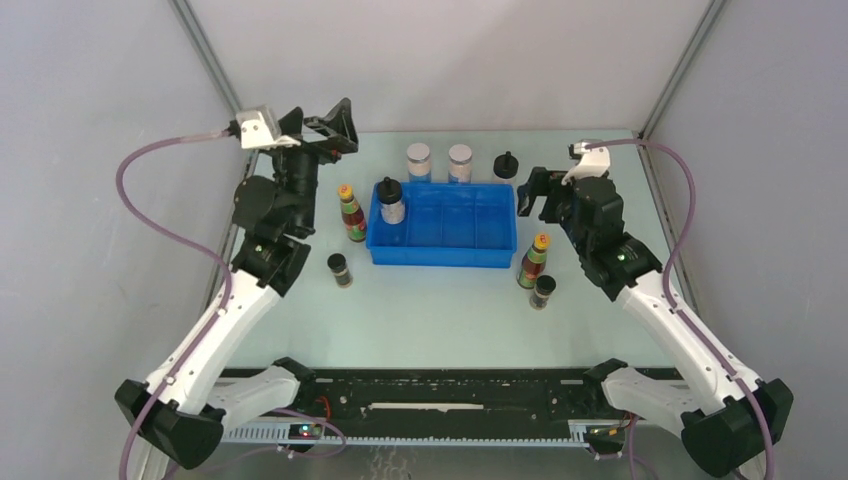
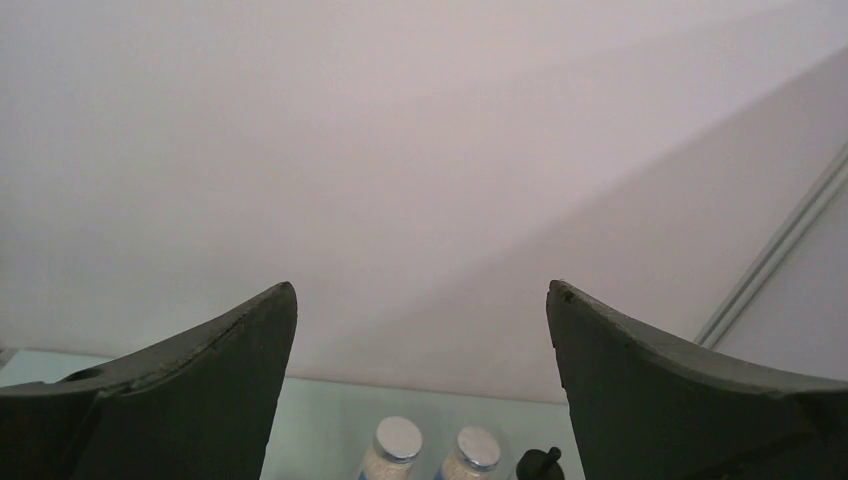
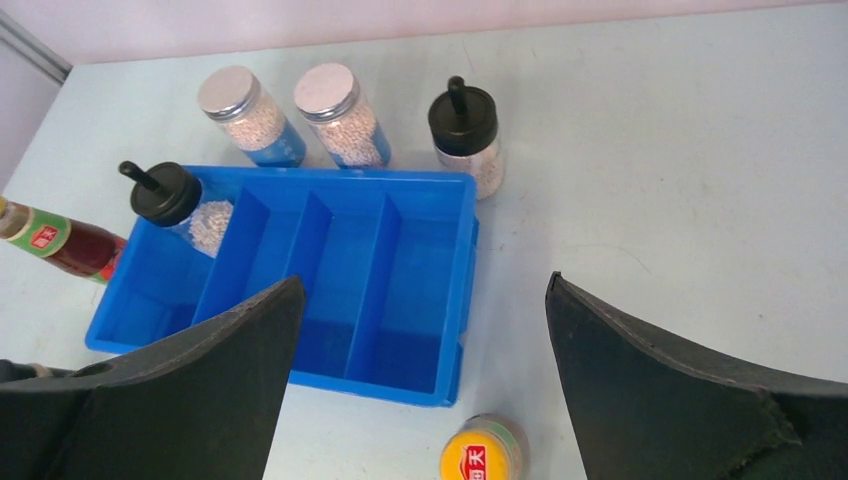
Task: Organize the condiment bottles
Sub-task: Place the bottle in the storage box.
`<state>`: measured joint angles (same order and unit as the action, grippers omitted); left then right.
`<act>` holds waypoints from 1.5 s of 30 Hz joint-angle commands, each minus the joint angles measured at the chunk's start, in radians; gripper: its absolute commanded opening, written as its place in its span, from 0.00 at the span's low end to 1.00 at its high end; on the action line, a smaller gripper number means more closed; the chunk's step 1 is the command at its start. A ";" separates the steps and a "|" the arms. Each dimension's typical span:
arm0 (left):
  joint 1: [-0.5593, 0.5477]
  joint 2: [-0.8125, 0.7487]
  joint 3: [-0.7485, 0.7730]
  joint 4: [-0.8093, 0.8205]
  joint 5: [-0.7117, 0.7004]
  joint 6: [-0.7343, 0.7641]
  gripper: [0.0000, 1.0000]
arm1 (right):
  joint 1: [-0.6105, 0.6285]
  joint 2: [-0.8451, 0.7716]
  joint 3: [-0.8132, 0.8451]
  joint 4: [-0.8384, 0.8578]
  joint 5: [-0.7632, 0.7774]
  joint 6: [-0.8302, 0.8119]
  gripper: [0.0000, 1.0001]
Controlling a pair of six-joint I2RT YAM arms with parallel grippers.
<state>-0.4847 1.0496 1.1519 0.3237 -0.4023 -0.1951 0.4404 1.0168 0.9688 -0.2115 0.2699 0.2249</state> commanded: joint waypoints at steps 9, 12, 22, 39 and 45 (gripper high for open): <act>0.012 0.030 -0.075 0.061 0.165 0.100 1.00 | 0.037 0.144 0.211 -0.015 -0.112 -0.099 1.00; 0.012 0.082 -0.020 -0.036 0.145 0.103 0.96 | 0.038 0.159 0.225 -0.005 -0.101 -0.096 1.00; 0.009 0.250 0.086 -0.260 0.080 0.005 0.83 | 0.029 0.169 0.243 0.013 -0.085 -0.101 1.00; 0.009 0.585 0.413 -0.523 0.210 0.080 0.89 | 0.015 0.196 0.244 0.021 -0.086 -0.107 1.00; 0.009 0.689 0.516 -0.574 0.233 0.078 0.97 | 0.005 0.207 0.243 0.014 -0.076 -0.105 1.00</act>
<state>-0.4789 1.6939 1.5681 -0.2104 -0.1940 -0.1310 0.4576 1.2236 1.1706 -0.2161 0.1757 0.1352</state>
